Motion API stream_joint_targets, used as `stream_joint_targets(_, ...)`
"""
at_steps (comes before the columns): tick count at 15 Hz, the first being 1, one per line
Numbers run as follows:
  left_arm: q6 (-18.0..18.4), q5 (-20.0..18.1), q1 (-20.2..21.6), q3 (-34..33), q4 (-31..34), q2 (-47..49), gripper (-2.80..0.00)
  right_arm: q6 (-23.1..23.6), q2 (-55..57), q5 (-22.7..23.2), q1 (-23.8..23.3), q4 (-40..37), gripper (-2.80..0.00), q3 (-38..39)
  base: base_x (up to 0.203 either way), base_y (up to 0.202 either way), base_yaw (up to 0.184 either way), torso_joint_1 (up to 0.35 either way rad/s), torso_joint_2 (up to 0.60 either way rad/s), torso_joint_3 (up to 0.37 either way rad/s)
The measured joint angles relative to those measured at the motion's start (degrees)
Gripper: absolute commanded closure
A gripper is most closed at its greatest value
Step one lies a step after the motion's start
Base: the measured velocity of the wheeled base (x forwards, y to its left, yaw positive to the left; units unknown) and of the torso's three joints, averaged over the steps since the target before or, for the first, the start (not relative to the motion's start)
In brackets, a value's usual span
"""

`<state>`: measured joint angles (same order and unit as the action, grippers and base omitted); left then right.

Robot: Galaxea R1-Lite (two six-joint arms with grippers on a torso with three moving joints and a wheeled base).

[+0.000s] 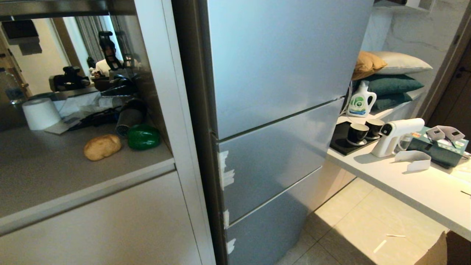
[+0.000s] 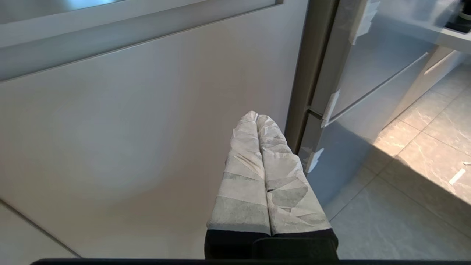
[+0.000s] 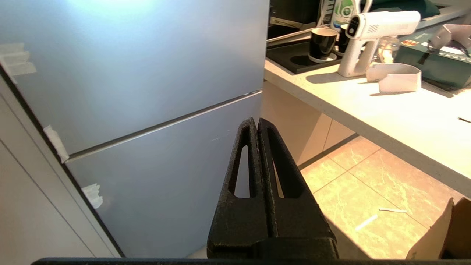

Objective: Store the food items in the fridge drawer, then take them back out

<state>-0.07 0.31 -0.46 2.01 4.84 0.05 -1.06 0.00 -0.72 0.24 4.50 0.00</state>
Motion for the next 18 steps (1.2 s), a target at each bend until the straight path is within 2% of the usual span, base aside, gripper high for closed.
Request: stream_joint_targets(18, 0.2, 0.0, 0.0, 0.0, 0.0, 0.0, 0.00, 0.0, 0.0, 0.0, 0.0, -0.1, 0.00, 0.0, 0.000, 0.000, 0.000, 0.000, 0.00, 0.000)
